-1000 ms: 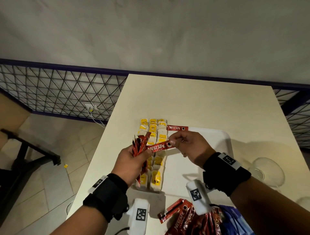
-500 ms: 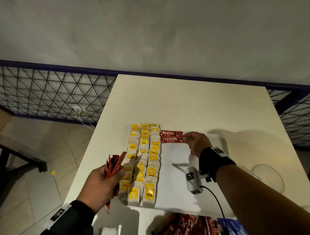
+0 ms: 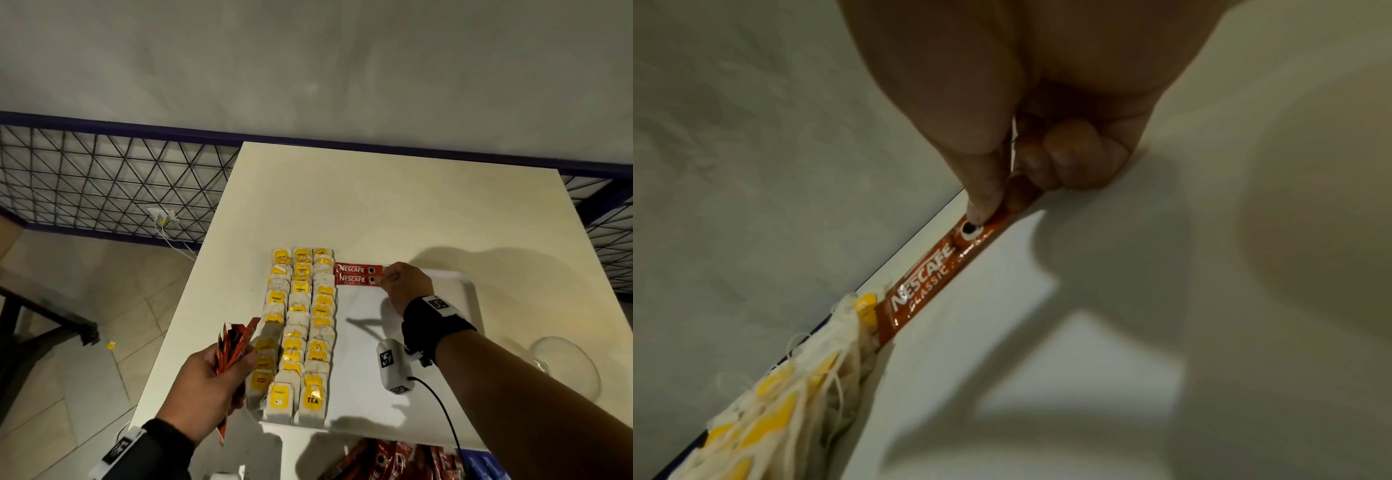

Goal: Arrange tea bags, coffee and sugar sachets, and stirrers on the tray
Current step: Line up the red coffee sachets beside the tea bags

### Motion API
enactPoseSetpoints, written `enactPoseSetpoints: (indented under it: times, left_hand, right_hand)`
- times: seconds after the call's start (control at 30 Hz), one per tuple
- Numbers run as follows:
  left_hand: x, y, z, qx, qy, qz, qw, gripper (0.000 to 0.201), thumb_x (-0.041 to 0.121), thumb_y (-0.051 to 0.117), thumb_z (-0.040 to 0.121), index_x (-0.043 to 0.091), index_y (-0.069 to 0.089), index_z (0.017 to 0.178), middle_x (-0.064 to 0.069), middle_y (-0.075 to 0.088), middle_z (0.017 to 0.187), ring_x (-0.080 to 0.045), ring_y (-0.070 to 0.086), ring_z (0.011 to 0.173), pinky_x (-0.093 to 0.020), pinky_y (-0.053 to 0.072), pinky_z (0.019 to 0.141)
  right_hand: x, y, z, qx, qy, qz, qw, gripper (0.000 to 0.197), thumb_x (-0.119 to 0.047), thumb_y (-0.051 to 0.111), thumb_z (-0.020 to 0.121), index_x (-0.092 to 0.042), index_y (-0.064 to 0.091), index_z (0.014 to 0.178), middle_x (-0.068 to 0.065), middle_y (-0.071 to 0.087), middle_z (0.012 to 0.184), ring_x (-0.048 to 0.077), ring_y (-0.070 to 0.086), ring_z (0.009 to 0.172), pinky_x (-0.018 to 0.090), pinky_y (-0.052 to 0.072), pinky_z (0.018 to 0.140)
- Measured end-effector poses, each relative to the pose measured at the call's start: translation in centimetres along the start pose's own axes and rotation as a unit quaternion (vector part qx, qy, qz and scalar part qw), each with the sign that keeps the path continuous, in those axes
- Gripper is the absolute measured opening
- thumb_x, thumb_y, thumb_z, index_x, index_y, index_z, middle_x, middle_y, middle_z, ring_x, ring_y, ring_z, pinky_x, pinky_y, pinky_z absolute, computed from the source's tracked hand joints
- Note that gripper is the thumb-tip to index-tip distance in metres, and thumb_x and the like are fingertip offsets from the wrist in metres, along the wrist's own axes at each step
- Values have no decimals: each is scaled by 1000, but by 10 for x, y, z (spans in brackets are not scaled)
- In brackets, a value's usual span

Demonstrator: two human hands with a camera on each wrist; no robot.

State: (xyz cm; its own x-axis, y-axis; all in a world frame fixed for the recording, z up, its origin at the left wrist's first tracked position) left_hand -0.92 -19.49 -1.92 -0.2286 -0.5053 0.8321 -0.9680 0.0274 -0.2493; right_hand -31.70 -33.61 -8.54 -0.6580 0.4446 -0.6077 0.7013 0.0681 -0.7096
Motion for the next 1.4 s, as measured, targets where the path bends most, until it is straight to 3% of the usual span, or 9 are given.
enactPoseSetpoints:
  times: [0.23, 0.6, 0.7, 0.8, 0.9, 1.0, 1.1, 1.23, 1.4]
  left_hand:
    - [-4, 1, -2, 5, 0, 13, 1000, 8, 11, 65, 90, 5, 68, 86, -15, 53, 52, -28, 52, 47, -35, 42, 53]
    - [-7, 1, -2, -28, -5, -28, 999, 19, 15, 69, 88, 0, 65, 78, -24, 57, 60, -29, 52, 49, -39, 45, 56]
    - [2, 7, -3, -89, -49, -102, 990, 27, 24, 73, 75, 0, 60, 72, -19, 55, 61, -24, 49, 48, -33, 45, 53]
    - [12, 20, -5, -137, -81, -171, 972, 23, 22, 70, 71, 2, 58, 77, -11, 53, 59, -20, 47, 43, -27, 44, 47]
    - [20, 37, -7, -173, -77, -201, 961, 22, 18, 69, 73, 1, 57, 80, -9, 51, 57, -19, 45, 40, -26, 44, 45]
    - [26, 50, -12, -190, -69, -201, 959, 19, 17, 71, 72, 4, 59, 81, -10, 50, 57, -19, 45, 40, -26, 43, 47]
    - [26, 54, -17, -198, -55, -197, 959, 22, 19, 77, 67, 7, 63, 78, -10, 49, 57, -19, 46, 41, -26, 45, 46]
    - [26, 56, -24, -173, -15, -227, 958, 24, 26, 81, 59, 11, 67, 73, -7, 47, 53, -17, 43, 41, -26, 44, 44]
    - [30, 65, -25, -74, 35, -258, 963, 27, 20, 72, 73, 0, 59, 87, -9, 39, 58, -18, 36, 42, -26, 36, 42]
  right_hand:
    - [-5, 1, 3, 2, 18, -4, 1000, 16, -29, 69, 86, -19, 66, 99, 0, 66, 100, 15, 55, 88, 21, 38, 78]
    - [-11, -2, -4, 28, 39, 3, 999, 24, -36, 67, 87, -16, 55, 94, 3, 62, 92, 19, 54, 79, 24, 35, 68]
    - [-30, -8, -28, 73, -80, 43, 993, 28, -39, 68, 85, -15, 54, 87, -1, 59, 76, 20, 55, 74, 27, 37, 65]
    - [-62, -7, -70, -95, -204, 171, 959, 14, -35, 74, 80, -28, 63, 84, -5, 65, 79, 14, 56, 70, 32, 48, 72]
    - [-85, -5, -107, -283, -271, 119, 912, 21, -34, 75, 80, -42, 62, 95, -12, 65, 87, 2, 47, 57, 19, 41, 61]
    - [-87, -10, -121, -286, -302, 97, 904, 14, -27, 73, 83, -37, 64, 88, -29, 61, 75, -4, 51, 58, 7, 34, 57]
    - [-78, -18, -124, -281, -257, 126, 916, 10, -22, 71, 85, -31, 67, 82, -18, 65, 75, -5, 56, 66, 14, 42, 67]
    - [-64, -34, -123, -235, -223, 164, 932, 16, -20, 70, 86, -32, 66, 76, -11, 65, 71, 0, 51, 57, 24, 42, 62]
    - [-55, -43, -130, -246, -173, 252, 920, 10, -8, 67, 87, -13, 64, 78, 7, 66, 70, 13, 47, 49, 24, 41, 52]
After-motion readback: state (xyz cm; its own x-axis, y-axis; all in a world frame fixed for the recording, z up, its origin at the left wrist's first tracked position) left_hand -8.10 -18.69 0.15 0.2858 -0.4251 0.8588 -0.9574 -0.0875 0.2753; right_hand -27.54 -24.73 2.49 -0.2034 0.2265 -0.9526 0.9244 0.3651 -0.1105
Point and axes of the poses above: each hand's wrist, its own z-axis towards the middle knuckle, its own y-axis out of the palm, x = y × z, the point moved 1 cm from there along z, towards the middle knuckle
